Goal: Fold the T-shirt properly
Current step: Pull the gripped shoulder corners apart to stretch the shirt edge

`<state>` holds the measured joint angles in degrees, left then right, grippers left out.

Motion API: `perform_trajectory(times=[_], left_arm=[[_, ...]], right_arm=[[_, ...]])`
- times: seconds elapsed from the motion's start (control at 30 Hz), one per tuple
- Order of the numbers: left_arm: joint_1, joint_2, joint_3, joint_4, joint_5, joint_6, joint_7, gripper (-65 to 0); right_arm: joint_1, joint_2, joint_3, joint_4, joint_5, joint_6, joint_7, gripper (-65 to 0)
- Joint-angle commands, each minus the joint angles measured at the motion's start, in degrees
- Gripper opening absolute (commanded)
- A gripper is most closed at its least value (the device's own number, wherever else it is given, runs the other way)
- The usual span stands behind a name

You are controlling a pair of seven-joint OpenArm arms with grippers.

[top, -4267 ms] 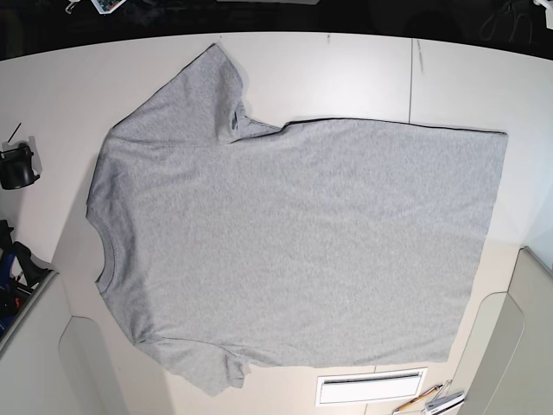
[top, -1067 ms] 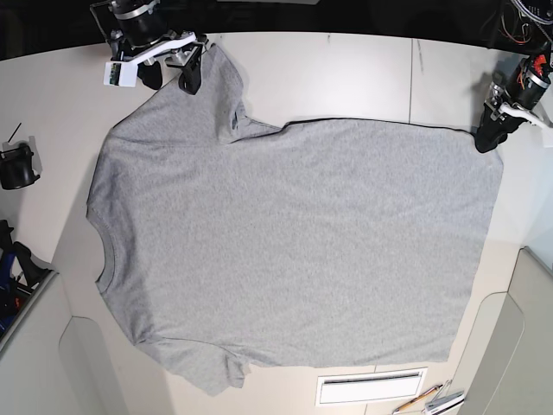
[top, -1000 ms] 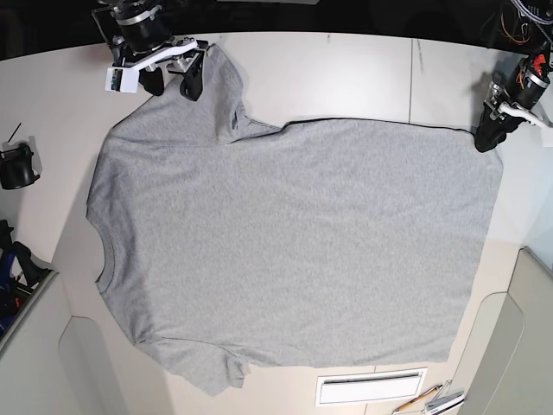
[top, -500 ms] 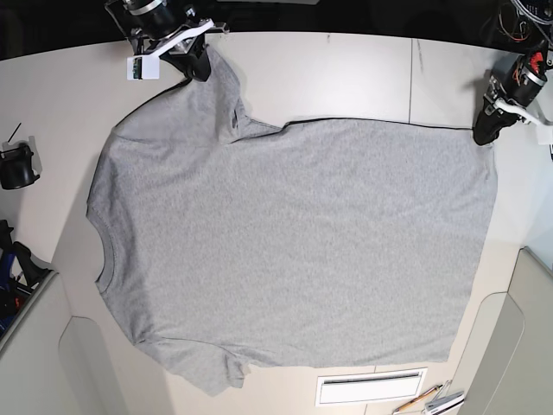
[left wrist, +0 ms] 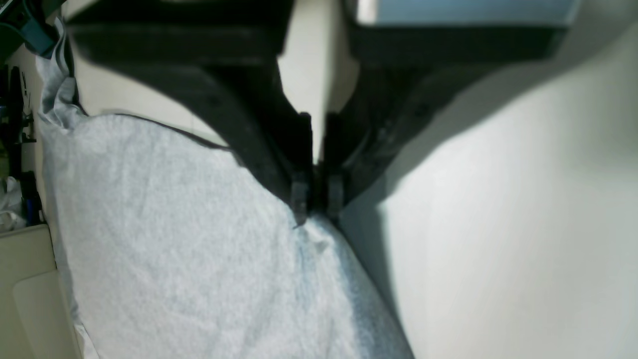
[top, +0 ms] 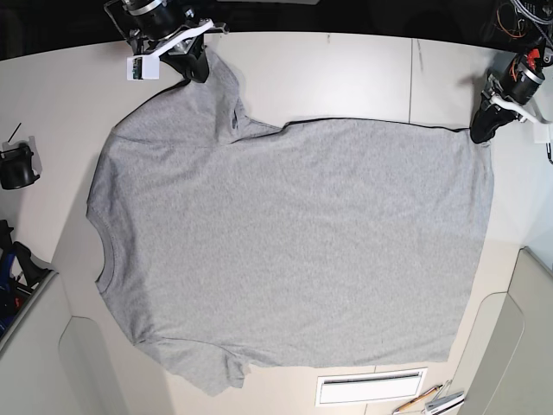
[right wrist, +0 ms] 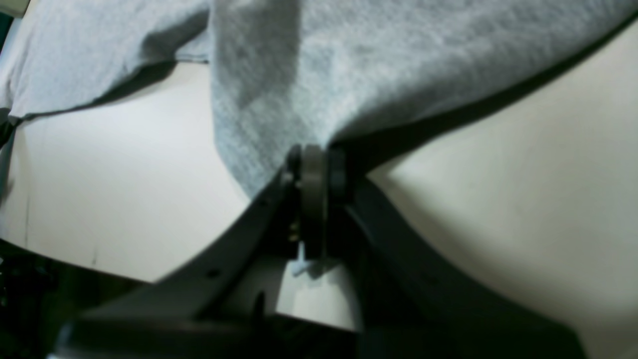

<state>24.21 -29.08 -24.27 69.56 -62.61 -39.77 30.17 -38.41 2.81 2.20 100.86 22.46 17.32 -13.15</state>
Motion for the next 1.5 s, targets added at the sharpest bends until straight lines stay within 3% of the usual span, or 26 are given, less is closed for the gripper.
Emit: perform_trajectory(times=[0.0, 0.3, 0.4, 0.57, 0.93, 1.2, 1.33, 1.47], left_arm=[[0.42, -0.63, -0.07, 0.13, 0.26, -0.23, 1.11, -65.0], [0.46, -0.63, -3.08, 0.20, -2.12, -0.23, 1.53, -65.0], [0.59, -0.63, -6.25, 0.66, -4.46, -0.23, 4.87, -65.0], [0.74, -0.66, -10.23, 0.66, -7.89, -0.23, 8.81, -65.0], [1.86, -1.42, -10.80, 0.66, -13.46, -0.23, 13.20, -65.0], [1.88, -1.42, -10.80, 0.66, -22.39, -0.23, 22.99, -65.0], [2.19, -1.42, -11.26, 0.66, -22.39, -0.23, 26.80, -65.0], [3.37, -1.40, -14.27, 0.68, -22.39, -0.23, 26.43, -65.0]], right_arm=[[-0.33, 0.02, 0.11, 0.83, 0.24, 0.52, 1.16, -65.0], [-0.50, 0.02, 0.11, 2.99, -1.14, 1.22, 1.09, -65.0], [-0.50, 0.02, 0.68, 3.67, -1.88, 1.60, 0.92, -65.0], [-0.55, 0.02, 3.39, 3.67, -1.16, 6.36, 0.44, -65.0], [-5.75, 0.02, 11.65, 3.69, 8.81, 14.23, 0.28, -65.0], [-8.33, 0.02, 14.25, 3.69, 12.52, 15.98, -1.07, -65.0], [-10.10, 0.02, 14.25, 3.76, 12.55, 15.98, -1.05, -65.0], [-11.43, 0.02, 14.25, 4.31, 12.55, 15.98, -1.03, -65.0]])
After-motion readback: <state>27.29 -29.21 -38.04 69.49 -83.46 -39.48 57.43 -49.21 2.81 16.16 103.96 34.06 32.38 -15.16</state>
